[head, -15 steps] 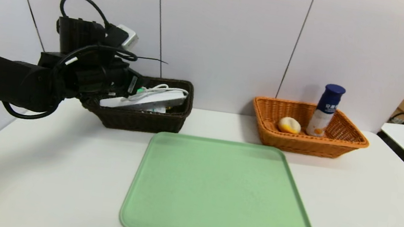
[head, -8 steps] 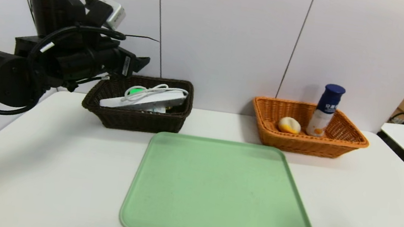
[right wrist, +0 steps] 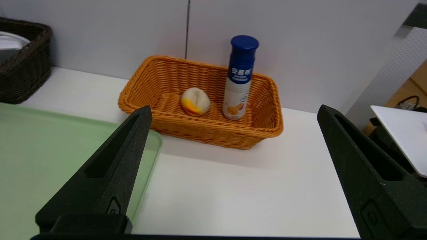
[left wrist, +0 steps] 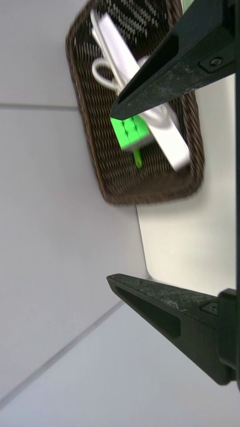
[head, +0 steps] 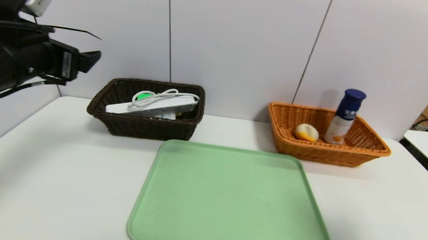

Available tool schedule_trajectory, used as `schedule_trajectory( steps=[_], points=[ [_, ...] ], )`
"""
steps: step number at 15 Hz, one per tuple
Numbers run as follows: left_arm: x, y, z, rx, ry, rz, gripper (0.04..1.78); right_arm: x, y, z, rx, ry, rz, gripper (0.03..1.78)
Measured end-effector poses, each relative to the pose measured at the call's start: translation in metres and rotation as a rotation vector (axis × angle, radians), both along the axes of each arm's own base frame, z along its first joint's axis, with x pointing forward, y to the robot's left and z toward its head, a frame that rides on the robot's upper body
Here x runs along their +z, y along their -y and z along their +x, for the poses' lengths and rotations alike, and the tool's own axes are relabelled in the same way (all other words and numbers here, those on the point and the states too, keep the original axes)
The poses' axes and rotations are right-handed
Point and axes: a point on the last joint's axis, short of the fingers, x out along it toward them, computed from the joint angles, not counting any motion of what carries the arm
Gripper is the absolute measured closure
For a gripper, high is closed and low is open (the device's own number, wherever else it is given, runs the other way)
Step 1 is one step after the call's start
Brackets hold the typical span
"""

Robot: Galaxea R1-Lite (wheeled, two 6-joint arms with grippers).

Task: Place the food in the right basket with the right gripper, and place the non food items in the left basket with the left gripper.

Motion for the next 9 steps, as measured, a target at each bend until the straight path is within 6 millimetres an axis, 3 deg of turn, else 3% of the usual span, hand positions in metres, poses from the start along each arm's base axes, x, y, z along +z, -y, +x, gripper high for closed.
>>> schedule_trajectory(
  steps=[4, 9],
  points=[
    [-0.004, -0.022, -0.057, 0.08, 0.039, 0.023, 0.16, 0.003, 0.002, -0.015, -0.013, 0.026, 0.001, 0.1],
    [-0.037, -0.034, -0.127, 0.115, 0.063, -0.017, 0.15, -0.009, 0.003, -0.064, 0.022, -0.003, 0.017, 0.1]
  ],
)
